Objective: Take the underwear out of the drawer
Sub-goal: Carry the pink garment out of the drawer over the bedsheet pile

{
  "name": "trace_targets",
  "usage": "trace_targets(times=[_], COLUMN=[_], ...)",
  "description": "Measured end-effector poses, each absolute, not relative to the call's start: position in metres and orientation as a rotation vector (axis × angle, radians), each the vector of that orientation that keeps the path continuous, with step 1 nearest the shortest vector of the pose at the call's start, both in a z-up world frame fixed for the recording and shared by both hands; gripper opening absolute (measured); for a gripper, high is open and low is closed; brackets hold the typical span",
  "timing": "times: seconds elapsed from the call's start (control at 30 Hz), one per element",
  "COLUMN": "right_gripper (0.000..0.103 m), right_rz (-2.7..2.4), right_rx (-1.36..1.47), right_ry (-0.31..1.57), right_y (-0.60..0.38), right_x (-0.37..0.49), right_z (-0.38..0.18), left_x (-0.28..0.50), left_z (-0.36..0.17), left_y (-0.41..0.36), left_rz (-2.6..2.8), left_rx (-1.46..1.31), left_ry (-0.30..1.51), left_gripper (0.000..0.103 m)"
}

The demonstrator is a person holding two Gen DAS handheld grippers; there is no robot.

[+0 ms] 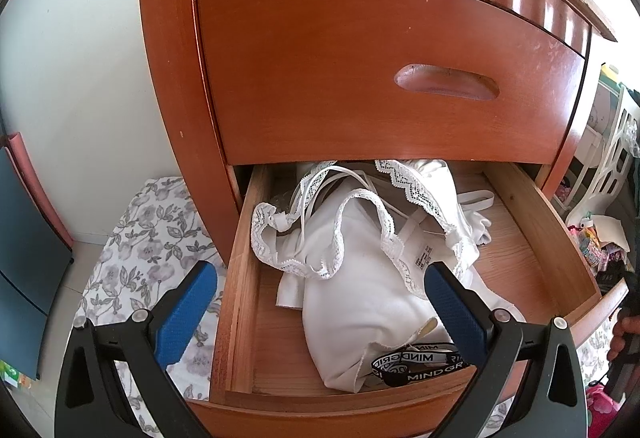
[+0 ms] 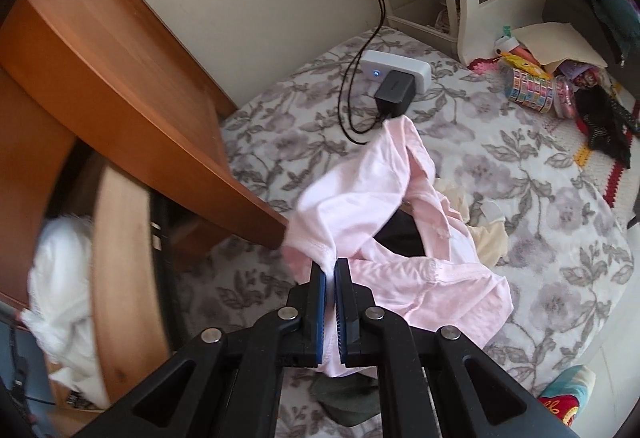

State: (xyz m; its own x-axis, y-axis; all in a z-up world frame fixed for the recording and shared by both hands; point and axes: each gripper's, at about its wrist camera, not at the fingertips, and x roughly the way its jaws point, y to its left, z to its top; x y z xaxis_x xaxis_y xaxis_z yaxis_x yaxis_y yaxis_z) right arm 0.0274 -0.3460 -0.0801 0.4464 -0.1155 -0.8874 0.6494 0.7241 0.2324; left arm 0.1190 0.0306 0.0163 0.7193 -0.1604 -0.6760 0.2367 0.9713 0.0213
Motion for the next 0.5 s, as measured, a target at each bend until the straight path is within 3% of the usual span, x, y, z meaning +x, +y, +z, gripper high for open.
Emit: trace_targets(times=[0.5], right_gripper=[0.007], right_rz=[-0.58], right_rx=[0.472], right_ry=[1.026], right_y=[-0.337], right_x=[0.03], right_z=[-0.097], left_x=[0.119], left_z=[0.015], left_y=[0.027], left_rz=[-0.214], left_rx=[0.122], left_ry=[0.741], left_gripper=[0.103])
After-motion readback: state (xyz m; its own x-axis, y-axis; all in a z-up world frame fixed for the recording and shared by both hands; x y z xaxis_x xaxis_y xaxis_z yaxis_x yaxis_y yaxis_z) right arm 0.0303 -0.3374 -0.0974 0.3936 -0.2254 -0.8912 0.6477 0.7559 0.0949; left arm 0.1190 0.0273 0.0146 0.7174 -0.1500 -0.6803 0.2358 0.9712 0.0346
